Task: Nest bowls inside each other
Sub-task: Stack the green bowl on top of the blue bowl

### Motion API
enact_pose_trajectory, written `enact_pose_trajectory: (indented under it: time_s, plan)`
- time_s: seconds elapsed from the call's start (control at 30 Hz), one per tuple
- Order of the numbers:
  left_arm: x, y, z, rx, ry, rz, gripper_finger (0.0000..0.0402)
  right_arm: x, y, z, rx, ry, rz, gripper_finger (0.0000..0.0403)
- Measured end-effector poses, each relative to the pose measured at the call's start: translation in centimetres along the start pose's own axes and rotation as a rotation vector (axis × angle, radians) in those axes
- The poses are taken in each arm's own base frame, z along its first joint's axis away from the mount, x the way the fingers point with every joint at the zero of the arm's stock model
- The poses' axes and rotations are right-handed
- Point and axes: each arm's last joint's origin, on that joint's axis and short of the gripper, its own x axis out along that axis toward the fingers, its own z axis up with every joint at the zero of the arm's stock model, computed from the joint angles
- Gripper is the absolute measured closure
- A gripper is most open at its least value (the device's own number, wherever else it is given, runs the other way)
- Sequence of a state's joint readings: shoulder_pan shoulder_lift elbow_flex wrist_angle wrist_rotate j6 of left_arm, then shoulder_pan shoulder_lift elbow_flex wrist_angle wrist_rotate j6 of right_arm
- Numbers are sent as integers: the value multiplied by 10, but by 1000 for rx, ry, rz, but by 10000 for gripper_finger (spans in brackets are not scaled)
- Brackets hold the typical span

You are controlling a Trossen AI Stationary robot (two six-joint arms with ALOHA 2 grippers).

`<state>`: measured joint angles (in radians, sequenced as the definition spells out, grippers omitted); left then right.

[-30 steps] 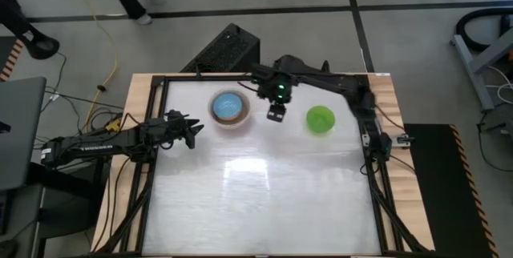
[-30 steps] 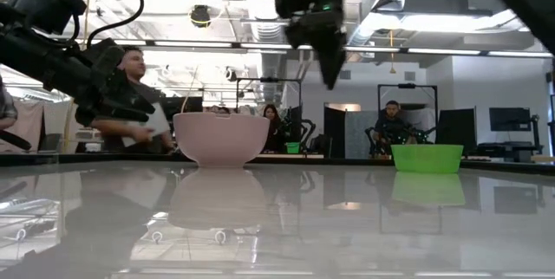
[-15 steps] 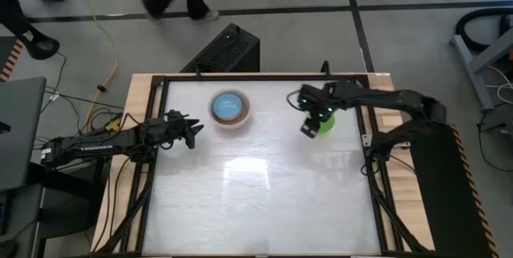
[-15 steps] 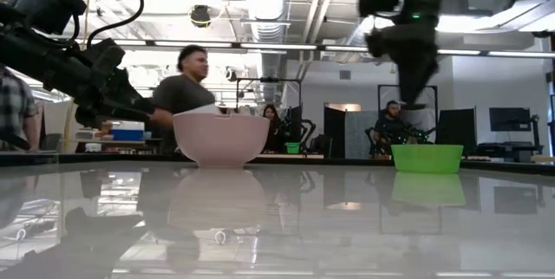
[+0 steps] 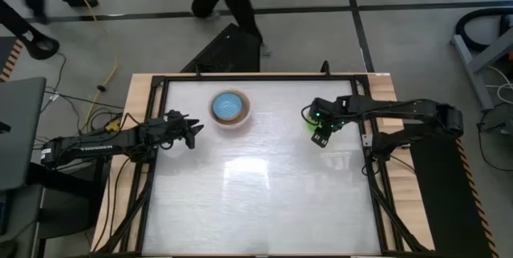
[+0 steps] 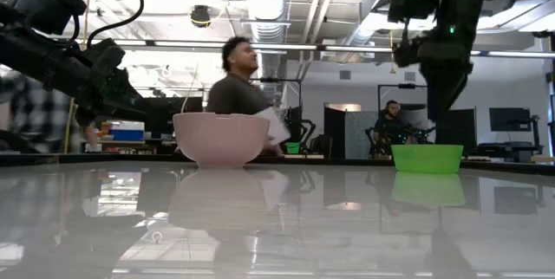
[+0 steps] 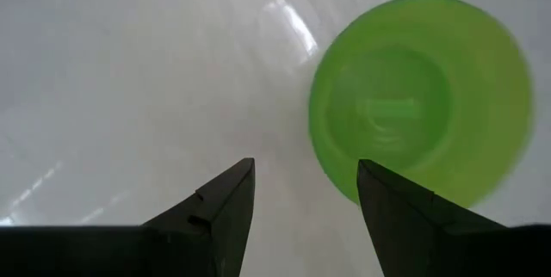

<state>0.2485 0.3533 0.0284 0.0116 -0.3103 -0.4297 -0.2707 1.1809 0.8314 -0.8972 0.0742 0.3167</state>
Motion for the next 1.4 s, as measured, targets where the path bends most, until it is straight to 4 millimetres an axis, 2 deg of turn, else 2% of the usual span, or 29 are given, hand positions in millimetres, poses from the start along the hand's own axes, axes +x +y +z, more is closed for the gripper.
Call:
enact_pose_trajectory:
  time_s: [0.27,0.5,0.6,0.73,0.83,0.87,1.13,1.3,1.4]
  plan:
    - [0,0,0,0,0,0,244,39,3,5,-59,-15,-36,179]
    - [0,0,0,0,0,0,244,68,4,9,-87,71,-109,186]
    - [0,0,0,0,0,0,244,81,3,9,-84,120,-127,214]
    - [0,0,0,0,0,0,244,89,3,11,-112,148,-136,298]
    - [0,0,0,0,0,0,244,88,4,15,-145,154,-131,376]
    - [0,0,0,0,0,0,244,86,5,17,-146,147,-131,387]
    - [0,0,0,0,0,0,244,51,14,42,-152,65,-109,397]
    - [0,0,0,0,0,0,244,24,41,69,-228,-77,-52,397]
    - [0,0,0,0,0,0,244,6,62,87,-284,-227,-13,398]
